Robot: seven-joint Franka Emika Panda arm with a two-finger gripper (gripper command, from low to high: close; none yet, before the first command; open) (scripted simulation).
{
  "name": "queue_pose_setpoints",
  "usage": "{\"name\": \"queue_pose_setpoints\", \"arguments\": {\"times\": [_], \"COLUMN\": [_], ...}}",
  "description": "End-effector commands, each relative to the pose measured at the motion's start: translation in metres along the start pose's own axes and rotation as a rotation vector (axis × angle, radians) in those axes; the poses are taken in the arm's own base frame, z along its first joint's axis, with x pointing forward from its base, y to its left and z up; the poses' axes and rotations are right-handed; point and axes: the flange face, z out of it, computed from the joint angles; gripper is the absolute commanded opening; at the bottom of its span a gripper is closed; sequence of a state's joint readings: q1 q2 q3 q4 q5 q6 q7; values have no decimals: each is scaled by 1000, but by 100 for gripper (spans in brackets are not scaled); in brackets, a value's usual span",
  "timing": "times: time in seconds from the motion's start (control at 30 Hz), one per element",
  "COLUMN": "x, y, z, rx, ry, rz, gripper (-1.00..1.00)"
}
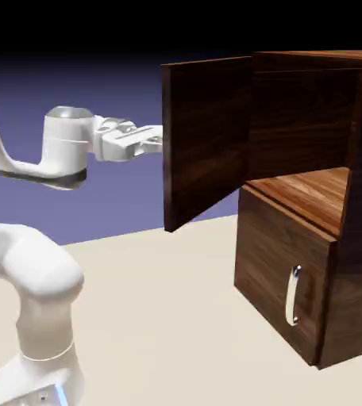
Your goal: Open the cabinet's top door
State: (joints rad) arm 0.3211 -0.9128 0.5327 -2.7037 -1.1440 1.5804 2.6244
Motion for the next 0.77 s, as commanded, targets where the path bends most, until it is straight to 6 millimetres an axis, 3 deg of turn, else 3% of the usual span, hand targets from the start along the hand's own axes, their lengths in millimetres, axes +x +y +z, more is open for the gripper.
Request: {"name": "queue_pose_setpoints", "arguments": {"times": [0.0, 0.37, 0.73], "x": [-3, -43, -71], "y": [-3, -43, -72], "z": [-8, -89, -126], "rx": [-20, -225, -338], "ry": [20, 225, 337], "rz": [0, 0, 0], "gripper": [-100, -100, -100]}}
